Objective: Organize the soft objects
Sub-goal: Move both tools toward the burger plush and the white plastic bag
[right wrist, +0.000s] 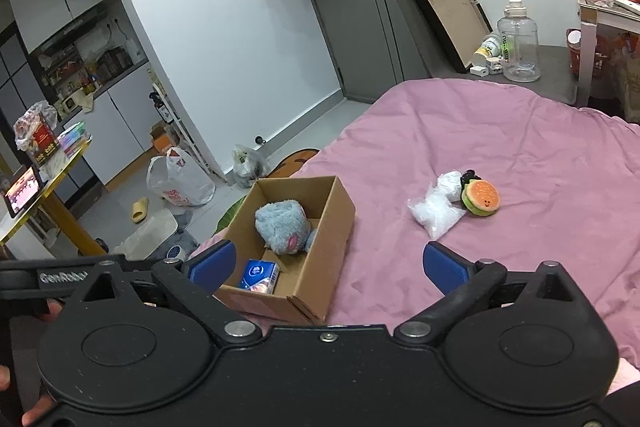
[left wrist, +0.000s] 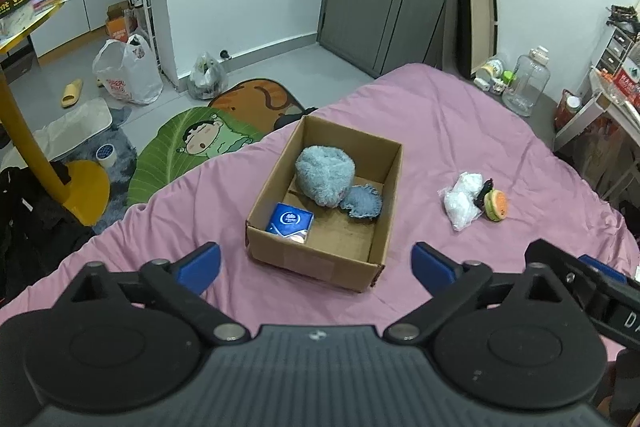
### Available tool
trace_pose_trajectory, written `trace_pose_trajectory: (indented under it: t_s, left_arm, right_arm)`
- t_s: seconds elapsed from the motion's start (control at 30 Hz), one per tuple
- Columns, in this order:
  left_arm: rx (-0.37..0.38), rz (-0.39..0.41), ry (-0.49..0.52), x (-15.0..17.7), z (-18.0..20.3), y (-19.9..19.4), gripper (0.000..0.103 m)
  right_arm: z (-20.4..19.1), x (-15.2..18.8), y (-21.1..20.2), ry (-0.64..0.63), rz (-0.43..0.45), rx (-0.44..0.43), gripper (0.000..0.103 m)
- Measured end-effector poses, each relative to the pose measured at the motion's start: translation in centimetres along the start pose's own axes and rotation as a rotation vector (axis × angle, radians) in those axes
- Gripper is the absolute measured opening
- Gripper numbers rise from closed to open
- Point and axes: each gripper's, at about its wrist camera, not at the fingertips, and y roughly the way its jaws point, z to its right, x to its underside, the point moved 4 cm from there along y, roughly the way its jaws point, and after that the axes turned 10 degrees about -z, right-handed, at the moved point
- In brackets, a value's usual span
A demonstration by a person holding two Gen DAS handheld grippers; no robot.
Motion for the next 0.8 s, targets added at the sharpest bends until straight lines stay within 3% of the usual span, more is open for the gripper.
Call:
trace_pose_trajectory:
  t_s: [0.43,0.8]
  left_arm:
    - [0.032,0.044,0.004,0.7,2.8,-1.5,0.103]
    - [0.031,0.027,0.018,0.6,7.1,-0.4,0.103]
  right_arm:
    - [4.6,1.3,-2.1,0.058,-0.022,-0.038,0.103]
    - [8.3,1.3,-2.9,0.021,-0.046,0.017,0.103]
